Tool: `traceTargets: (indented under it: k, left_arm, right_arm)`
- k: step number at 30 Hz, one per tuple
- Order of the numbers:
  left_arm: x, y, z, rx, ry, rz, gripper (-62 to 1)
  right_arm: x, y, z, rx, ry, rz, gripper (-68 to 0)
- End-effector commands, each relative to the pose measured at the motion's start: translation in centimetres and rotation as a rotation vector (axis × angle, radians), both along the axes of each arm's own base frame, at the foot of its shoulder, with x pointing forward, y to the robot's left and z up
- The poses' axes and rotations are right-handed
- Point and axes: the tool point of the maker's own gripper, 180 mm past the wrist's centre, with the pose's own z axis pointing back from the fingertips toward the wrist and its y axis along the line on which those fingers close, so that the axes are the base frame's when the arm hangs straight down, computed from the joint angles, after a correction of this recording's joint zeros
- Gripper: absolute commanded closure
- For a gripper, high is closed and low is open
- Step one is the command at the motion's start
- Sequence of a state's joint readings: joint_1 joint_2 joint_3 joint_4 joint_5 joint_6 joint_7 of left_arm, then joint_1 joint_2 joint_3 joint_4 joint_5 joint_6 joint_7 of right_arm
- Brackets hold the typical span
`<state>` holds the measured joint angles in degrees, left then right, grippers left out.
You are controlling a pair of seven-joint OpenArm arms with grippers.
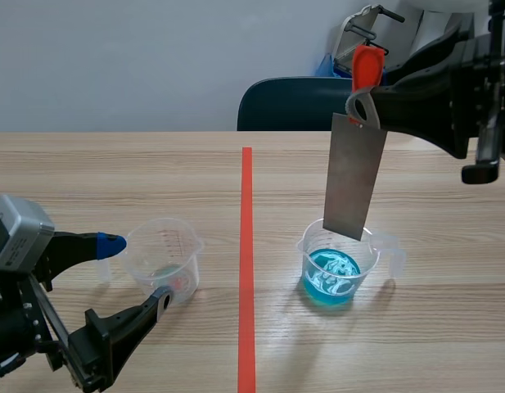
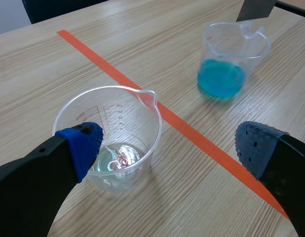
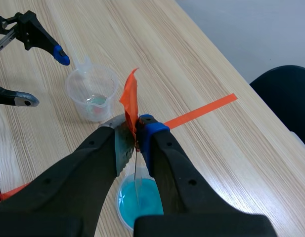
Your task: Do the redox reaction experiment
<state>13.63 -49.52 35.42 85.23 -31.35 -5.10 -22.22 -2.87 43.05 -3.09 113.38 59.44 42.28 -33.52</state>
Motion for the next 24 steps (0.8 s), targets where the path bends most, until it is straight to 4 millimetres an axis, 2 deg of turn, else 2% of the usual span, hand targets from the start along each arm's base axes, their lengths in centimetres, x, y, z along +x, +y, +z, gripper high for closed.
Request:
traceTargets:
  k: [1, 9, 24]
  left_arm:
    - [0.34, -0.36, 0.93, -0.028, -0.026, 0.0, -57.4]
    - [0.34, -0.36, 0.92, -0.027, -0.026, 0.0, -57.4]
    - [0.34, -0.36, 0.92, -0.027, -0.026, 0.0, -57.4]
  right_arm:
    - [-0.13, 0.09, 0.92, 0.006, -0.02, 0.016, -0.6]
    - [-0.08, -0.37, 1.7, 0.015, -0.018, 0.005, -0.6]
    - [-0.11, -0.34, 1.79, 0.022, -0.017, 0.006, -0.6]
